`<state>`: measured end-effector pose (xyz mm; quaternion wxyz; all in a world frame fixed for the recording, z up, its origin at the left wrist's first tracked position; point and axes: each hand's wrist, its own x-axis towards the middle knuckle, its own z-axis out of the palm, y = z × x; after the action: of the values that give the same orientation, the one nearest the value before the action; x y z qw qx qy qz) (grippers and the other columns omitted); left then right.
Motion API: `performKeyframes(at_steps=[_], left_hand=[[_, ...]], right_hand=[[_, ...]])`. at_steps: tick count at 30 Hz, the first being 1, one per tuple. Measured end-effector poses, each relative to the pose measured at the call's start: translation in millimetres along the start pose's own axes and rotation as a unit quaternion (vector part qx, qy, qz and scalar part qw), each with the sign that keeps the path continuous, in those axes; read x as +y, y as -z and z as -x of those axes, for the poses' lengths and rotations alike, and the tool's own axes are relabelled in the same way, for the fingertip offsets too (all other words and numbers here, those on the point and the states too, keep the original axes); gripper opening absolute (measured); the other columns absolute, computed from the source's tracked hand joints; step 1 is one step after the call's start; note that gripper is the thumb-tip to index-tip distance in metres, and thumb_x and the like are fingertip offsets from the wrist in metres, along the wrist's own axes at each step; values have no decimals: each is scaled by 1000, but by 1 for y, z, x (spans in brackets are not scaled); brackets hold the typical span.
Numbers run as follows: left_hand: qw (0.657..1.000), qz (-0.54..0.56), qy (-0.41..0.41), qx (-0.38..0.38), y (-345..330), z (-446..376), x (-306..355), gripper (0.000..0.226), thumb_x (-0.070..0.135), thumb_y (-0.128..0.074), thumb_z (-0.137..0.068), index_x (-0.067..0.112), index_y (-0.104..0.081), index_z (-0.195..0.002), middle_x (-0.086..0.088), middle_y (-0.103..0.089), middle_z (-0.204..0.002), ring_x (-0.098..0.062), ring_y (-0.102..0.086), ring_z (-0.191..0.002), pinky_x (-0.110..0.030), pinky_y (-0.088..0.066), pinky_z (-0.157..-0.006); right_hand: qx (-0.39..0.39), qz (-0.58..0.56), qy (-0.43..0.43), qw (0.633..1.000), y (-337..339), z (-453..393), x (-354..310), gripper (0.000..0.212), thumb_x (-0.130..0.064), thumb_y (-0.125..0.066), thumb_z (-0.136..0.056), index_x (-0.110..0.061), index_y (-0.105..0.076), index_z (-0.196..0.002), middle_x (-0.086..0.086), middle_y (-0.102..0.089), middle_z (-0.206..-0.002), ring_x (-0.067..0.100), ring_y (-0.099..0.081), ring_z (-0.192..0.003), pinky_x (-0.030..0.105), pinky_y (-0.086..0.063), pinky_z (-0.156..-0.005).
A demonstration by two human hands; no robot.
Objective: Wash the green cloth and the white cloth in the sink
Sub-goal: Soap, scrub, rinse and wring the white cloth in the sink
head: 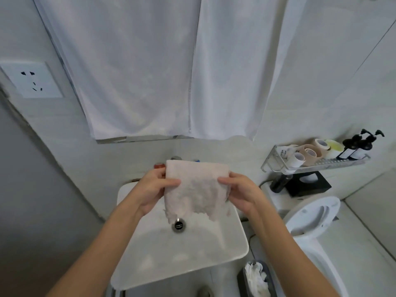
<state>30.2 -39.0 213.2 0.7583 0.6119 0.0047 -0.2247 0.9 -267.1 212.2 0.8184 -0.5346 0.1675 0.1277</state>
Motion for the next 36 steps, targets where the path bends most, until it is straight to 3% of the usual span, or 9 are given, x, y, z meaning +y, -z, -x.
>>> performKeyframes(at_steps=[4,8,12,15,18,21,27,32,36], left_hand=[[998,-49,-14,33,-21,-20,-26,20,0,-58,-87,8,-66,-104,-5,-73,-94,-17,-68,-87,-25,-53,-71],[979,-183,-34,81,-52,-43,-68,22,10,-56,-93,22,-61,-110,8,-68,-103,-3,-64,-91,-15,-49,-73],[973,-204,22,102,-79,-73,-112,18,20,-55,-94,31,-54,-109,11,-64,-104,-1,-60,-93,-13,-47,-72],[980,-119,105,120,-99,-98,-140,20,17,-58,-93,25,-56,-111,5,-67,-104,-9,-64,-91,-22,-53,-69],[974,-81,169,129,-114,-124,-170,37,6,-66,-84,16,-52,-116,-2,-66,-105,-13,-64,-91,-25,-52,-67],[966,-75,200,149,-125,-145,-194,60,2,-69,-71,10,-46,-126,-13,-62,-114,-22,-63,-96,-30,-52,-71],[957,-97,158,223,-146,-183,-209,43,-3,-60,-84,23,-48,-116,1,-63,-99,-14,-62,-89,-23,-50,-68],[926,-157,154,308,-148,-206,-227,26,5,-65,-82,16,-52,-102,-3,-62,-95,-25,-60,-90,-35,-49,-75],[893,-152,211,368,-152,-215,-241,21,18,-65,-83,12,-51,-98,-4,-60,-91,-26,-58,-85,-41,-52,-78]], right_hand=[[66,132,89,985,32,-14,15,16,-4,-54,-94,-10,-64,-106,3,-71,-93,17,-64,-86,30,-49,-77],[136,375,163,903,72,-35,40,8,-20,-50,-98,-26,-51,-93,-9,-56,-82,7,-53,-76,23,-40,-68],[187,354,141,906,116,-64,63,24,-19,-51,-98,-26,-40,-78,-10,-44,-72,2,-43,-65,14,-37,-58],[211,297,74,928,147,-87,69,8,-22,-57,-95,-25,-51,-98,-7,-57,-93,9,-56,-86,14,-42,-67],[178,313,6,933,179,-107,75,35,-23,-65,-90,-16,-50,-120,1,-57,-111,19,-57,-101,31,-49,-82],[157,350,-14,924,203,-122,75,43,-15,-64,-90,-11,-47,-129,1,-54,-115,20,-54,-103,29,-42,-82],[164,369,-28,914,229,-158,76,46,-20,-57,-94,-16,-42,-137,-6,-48,-122,15,-48,-110,28,-38,-93],[181,339,-33,923,230,-187,79,47,-15,-58,-94,-14,-44,-138,6,-52,-133,18,-49,-115,26,-37,-95],[182,346,-55,919,233,-198,89,48,-16,-55,-96,-12,-41,-141,7,-51,-136,25,-49,-123,29,-39,-97]])
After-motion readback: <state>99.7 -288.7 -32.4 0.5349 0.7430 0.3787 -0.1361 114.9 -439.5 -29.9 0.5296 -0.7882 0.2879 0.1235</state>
